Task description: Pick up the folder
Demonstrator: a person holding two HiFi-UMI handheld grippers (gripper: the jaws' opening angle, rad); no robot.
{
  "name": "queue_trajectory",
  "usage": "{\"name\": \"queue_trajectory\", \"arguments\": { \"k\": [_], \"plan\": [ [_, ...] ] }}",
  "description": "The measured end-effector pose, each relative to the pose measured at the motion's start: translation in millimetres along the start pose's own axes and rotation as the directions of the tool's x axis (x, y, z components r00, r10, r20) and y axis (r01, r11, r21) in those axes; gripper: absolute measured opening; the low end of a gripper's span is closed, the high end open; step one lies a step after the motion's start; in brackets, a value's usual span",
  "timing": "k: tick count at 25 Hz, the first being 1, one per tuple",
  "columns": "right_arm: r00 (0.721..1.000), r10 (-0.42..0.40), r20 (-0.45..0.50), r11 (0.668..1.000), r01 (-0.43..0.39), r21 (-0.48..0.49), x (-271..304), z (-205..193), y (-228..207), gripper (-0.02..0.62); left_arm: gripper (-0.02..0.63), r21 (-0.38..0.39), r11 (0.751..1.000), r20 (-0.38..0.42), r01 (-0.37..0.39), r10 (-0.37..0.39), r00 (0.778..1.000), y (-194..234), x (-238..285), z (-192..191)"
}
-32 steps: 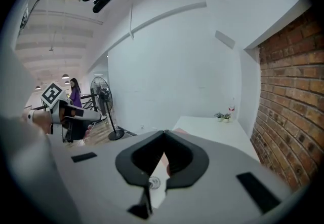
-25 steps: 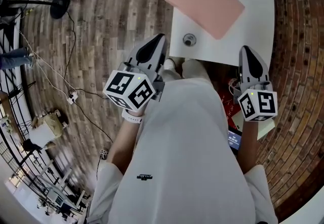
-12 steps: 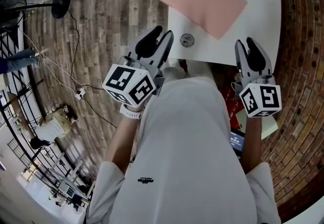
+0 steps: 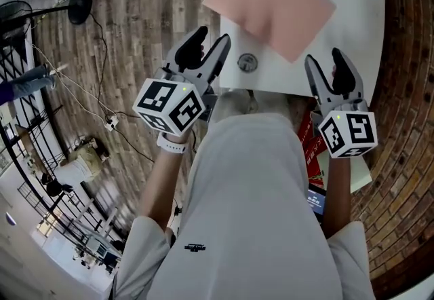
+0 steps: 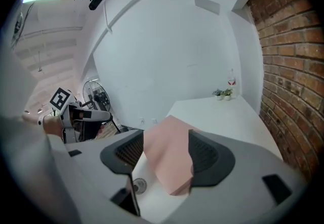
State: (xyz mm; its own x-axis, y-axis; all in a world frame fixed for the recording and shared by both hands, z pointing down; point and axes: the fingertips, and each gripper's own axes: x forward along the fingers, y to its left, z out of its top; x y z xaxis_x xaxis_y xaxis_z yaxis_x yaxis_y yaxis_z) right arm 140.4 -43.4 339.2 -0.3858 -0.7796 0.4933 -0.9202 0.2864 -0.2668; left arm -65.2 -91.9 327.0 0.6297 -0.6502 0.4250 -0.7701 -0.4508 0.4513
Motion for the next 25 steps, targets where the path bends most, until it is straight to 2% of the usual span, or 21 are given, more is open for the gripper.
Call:
{"name": "queue_trajectory", "arguments": {
  "k": [4,7,15,19,23,25],
  "plan": [
    [1.0,-0.002,-0.026,0.999,0.003,0.038,15,-10,-15,0.287,0.25,0.024,1.0,-0.039,-0.01,0.011,0.999,10,24,-6],
    [0.999,0.006,-0.046,0.998,-0.003,0.066,25,-17,-24,0.352,0.299,0.053,0.998,-0.064,-0.016,0.02,0.998,17,41,-9],
    [0.997,0.007,-0.079,0.992,0.003,0.125,49,-34,-43,0.476,0.337,0.085,0.996,-0.116,-0.032,0.042,0.992,36,79,-17],
    [0.996,0.005,-0.094,0.988,0.01,0.152,60,-42,-51,0.537,0.351,0.101,0.994,-0.106,-0.043,0.054,0.993,47,92,-17],
    [0.994,0.004,-0.105,0.983,0.015,0.183,75,-47,-58,0.589,0.362,0.126,0.99,-0.121,-0.06,0.075,0.99,63,107,-15],
    [0.994,0.0,-0.11,0.98,0.022,0.197,83,-50,-60,0.591,0.367,0.136,0.989,-0.138,-0.065,0.084,0.987,72,115,-16]
  ]
}}
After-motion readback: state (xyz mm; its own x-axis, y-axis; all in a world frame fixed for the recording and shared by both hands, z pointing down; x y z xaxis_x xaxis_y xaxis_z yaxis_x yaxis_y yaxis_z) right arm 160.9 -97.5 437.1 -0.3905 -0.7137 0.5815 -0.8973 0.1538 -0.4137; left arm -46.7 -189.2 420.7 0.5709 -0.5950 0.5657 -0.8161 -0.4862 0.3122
